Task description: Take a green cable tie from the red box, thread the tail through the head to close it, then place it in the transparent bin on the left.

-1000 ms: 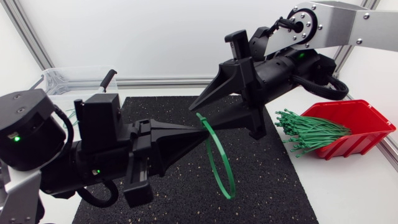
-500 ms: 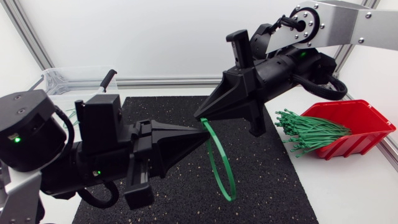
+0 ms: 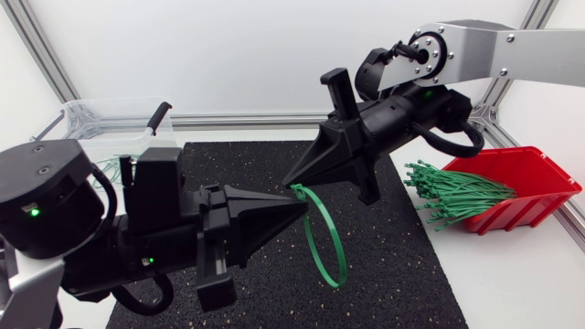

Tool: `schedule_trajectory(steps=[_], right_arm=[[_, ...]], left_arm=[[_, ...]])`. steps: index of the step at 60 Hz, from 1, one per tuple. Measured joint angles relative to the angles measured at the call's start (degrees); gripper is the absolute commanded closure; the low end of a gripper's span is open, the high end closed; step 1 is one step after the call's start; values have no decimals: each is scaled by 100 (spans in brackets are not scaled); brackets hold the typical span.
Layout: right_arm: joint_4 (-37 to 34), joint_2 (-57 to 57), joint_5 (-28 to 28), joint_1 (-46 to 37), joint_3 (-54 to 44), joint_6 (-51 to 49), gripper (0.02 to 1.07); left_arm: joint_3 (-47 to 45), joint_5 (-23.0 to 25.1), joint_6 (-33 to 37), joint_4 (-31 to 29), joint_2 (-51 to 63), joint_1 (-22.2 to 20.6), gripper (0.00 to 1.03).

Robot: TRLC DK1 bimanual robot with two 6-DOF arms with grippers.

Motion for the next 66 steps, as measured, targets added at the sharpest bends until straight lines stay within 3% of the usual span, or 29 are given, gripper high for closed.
schedule_trajectory(steps=[15,19,23,26,29,37,50,58,66], right_arm=[[125,-35,26,-20,-199,24,99],[166,-192,87,-20,-216,44,64],[214,-341,92,-48,-216,61,38],[203,-426,101,-76,-216,63,23],[188,-476,179,-136,-216,63,17],[199,-487,848,-369,-280,66,12],[942,-431,2463,-824,-632,173,7],[1528,-457,3563,-960,-868,166,7],[2223,-793,4618,-966,-1331,103,6]], left_arm=[[0,17,7,-72,13,-55,100],[2,77,52,-72,46,-2,100],[63,140,72,-254,87,118,100],[144,155,96,-459,118,264,100],[219,155,133,-702,136,409,100],[457,109,365,-1729,136,793,100],[710,-625,1064,-2894,136,1388,100],[885,-1117,1467,-3460,201,2138,100],[1392,-1429,1814,-3917,560,3165,100]])
